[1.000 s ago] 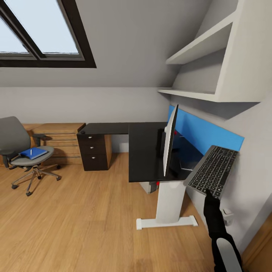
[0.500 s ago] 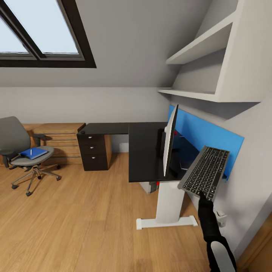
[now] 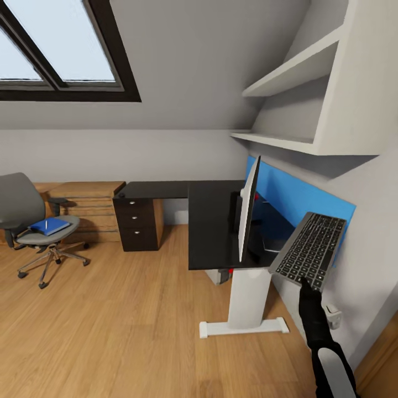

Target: In the bedroom, organize the workspace by keeping the computer under the desk, ensuring the monitor is on the desk, placing the keyboard on the desk next to the monitor, placing the mouse on the desk next to the keyboard, moving the folder from the swivel chair onto the desk next to the mouse, stacking the notebook on top of the folder with the pen on top of the notebook, and positioning the swivel chair next to the desk.

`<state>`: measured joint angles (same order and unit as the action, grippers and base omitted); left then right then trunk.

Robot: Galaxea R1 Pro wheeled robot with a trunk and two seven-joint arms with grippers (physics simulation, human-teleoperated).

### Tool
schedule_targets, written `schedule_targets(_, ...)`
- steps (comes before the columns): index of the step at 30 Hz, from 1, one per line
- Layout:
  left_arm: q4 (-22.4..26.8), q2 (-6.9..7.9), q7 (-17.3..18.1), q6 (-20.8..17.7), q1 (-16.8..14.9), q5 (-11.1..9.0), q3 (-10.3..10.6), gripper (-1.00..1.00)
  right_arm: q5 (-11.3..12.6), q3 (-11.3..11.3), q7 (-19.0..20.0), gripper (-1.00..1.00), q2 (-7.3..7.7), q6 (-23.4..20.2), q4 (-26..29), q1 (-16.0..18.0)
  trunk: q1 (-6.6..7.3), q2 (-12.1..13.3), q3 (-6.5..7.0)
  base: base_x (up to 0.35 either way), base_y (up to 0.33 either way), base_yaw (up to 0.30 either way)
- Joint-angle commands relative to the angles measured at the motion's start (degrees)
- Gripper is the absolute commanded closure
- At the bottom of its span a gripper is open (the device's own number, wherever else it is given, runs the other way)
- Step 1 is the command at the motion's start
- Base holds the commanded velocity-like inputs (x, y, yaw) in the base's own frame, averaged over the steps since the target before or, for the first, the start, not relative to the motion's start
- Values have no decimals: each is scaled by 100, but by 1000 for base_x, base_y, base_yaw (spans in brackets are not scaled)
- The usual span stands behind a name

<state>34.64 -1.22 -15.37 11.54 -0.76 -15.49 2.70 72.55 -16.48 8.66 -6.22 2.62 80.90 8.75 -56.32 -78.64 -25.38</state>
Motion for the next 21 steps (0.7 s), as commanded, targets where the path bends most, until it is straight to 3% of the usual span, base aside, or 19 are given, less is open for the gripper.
schedule_targets(1,-2,10,-37,25,-4,-55,24,-100,66,-4,47,100,-2,0,-4,4,23,38,13,0,0,0)
schedule_targets(10,-3,7,-28,17,-4,-59,29,-100,121,13,61,100,-45,-183,1,4,67,118,48,0,0,0)
schedule_targets(12,-283,16,-20,32,-4,-43,29,-100,128,13,66,100,-62,-252,-3,4,67,118,48,-80,62,0)
schedule_targets(21,-300,16,-19,32,-4,-42,29,-100,128,13,66,100,-63,-254,-30,4,67,118,48,-260,192,0)
